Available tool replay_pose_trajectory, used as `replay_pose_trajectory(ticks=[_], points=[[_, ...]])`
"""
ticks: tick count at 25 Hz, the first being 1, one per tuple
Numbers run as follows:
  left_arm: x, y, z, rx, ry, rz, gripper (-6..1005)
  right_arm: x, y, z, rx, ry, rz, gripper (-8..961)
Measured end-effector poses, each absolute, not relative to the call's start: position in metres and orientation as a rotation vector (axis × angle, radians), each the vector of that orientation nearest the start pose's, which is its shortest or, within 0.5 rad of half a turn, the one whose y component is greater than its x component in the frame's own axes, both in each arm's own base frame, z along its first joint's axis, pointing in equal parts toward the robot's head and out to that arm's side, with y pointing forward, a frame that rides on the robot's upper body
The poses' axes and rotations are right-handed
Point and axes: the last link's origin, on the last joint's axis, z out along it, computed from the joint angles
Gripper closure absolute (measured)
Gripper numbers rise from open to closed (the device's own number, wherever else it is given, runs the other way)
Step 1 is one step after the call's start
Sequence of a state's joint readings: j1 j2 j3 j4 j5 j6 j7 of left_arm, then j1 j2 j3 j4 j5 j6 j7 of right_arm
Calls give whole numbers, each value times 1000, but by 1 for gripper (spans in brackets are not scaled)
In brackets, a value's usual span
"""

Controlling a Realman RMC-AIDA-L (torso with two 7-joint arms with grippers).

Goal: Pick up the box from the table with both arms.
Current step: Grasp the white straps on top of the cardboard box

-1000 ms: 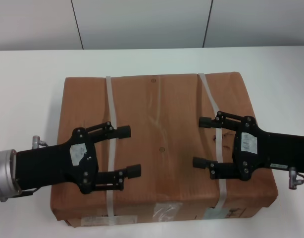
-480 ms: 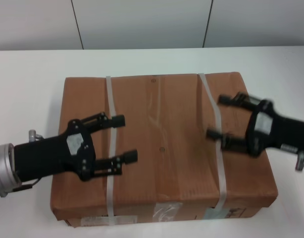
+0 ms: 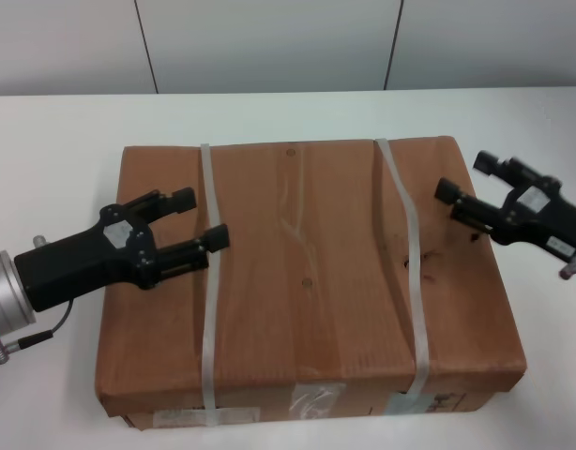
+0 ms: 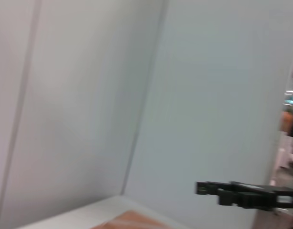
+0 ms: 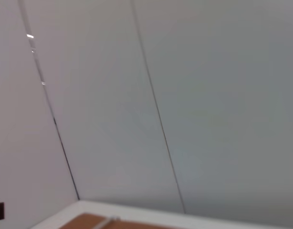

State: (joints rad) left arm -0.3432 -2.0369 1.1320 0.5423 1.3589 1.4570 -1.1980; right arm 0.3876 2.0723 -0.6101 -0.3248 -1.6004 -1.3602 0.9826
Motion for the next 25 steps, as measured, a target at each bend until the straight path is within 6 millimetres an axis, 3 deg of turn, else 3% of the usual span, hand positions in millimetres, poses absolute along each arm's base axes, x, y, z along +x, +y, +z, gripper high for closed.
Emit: replay_pose_trajectory(ticks=[11,25], points=[[-295,308,-28,-2446,-911,-864,167,316,311,-49,-2289,929,806,94],[-294,324,-39,-2452,-989,-753,168,304,321,-71,-2358,1052,735,95]])
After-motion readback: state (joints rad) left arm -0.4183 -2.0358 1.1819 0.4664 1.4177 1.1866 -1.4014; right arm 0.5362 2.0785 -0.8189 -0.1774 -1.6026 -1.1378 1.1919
